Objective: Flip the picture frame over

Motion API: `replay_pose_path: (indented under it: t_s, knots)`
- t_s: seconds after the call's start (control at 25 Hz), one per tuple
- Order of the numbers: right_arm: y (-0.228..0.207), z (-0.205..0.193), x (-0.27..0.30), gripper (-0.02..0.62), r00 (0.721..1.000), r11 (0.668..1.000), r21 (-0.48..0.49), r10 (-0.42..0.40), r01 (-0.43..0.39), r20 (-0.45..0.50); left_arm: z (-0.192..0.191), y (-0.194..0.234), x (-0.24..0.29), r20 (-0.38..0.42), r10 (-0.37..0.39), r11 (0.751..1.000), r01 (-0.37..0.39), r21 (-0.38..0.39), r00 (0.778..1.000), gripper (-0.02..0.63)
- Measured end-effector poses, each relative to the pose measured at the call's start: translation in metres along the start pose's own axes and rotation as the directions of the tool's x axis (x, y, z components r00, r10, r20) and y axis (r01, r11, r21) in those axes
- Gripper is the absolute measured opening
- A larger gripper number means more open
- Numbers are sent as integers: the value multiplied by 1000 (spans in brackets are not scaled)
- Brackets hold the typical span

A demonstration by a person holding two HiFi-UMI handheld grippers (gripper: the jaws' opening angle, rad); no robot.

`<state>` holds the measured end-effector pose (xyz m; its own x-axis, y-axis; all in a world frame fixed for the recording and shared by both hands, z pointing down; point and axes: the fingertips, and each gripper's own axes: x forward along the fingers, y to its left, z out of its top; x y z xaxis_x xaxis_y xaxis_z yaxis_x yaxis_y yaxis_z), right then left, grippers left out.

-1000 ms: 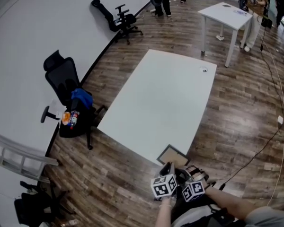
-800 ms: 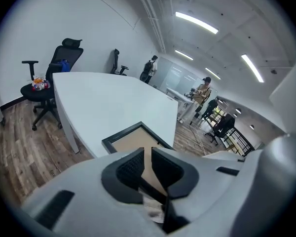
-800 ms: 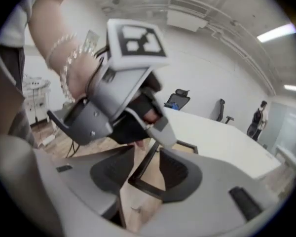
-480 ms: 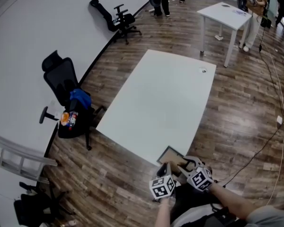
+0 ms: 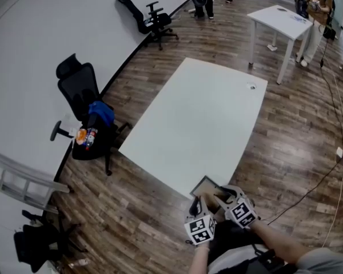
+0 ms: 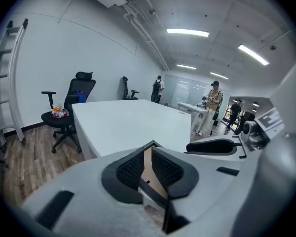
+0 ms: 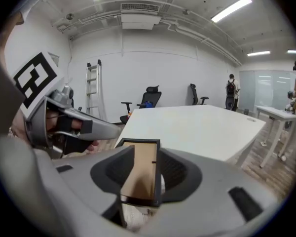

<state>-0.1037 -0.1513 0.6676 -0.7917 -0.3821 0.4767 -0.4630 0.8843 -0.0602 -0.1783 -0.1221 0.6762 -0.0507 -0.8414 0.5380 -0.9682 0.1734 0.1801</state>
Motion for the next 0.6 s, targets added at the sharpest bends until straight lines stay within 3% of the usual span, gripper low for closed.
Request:
replay_pose_path:
  t_s: [0.6]
  knots:
    - [7,35,-2,77,996,999,-11,35,-34,86,27,-6,-24,137,98,993,-106,49,986,49]
